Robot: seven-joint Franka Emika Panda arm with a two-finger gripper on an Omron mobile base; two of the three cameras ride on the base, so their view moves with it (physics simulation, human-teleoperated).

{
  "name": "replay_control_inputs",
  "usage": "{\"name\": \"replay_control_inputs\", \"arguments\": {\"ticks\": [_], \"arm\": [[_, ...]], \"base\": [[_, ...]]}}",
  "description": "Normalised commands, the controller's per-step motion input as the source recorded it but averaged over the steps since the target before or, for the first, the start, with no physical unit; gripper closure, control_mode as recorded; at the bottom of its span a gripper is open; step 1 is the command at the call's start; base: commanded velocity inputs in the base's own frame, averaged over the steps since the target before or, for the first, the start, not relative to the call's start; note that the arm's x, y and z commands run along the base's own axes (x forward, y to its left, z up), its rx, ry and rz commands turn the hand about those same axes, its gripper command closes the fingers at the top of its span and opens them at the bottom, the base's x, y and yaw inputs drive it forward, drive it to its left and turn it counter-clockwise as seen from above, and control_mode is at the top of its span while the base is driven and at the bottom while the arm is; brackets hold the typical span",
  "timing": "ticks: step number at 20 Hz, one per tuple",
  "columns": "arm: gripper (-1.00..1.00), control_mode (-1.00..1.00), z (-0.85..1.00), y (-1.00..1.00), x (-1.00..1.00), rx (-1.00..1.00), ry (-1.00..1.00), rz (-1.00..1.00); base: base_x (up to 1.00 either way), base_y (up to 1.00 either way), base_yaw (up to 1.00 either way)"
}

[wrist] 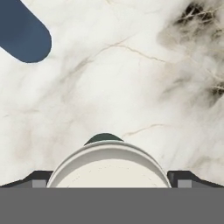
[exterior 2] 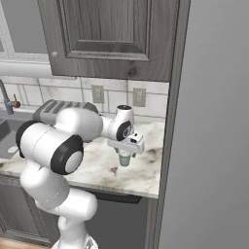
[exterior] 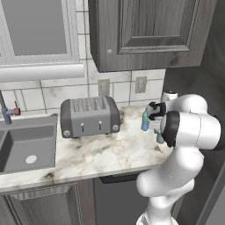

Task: Move the drinks to the dining counter.

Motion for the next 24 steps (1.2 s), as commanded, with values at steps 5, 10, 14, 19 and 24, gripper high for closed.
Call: {"name": "replay_control_inputs", "arguments": {"ticks": [5, 10, 14, 19, 24], "arm": [[-1.0, -1.0, -0.08, 0.0, -0.12, 0.0, 0.0, 0.0], [1.0, -1.0, -0.19, 0.01, 0.0, 0.0, 0.0, 0.0], [1.0, -1.0, -0.19, 0.01, 0.0, 0.0, 0.0, 0.0], [1.0, -1.0, -0.01, 0.0, 0.0, 0.0, 0.0, 0.0], [1.0, -1.0, 0.0, 0.0, 0.0, 0.0, 0.0, 0.0]], "base": [[0.0, 0.0, 0.0], [0.0, 0.0, 0.0], [0.0, 0.0, 0.0], [0.0, 0.0, 0.0], [0.0, 0.0, 0.0]]}}
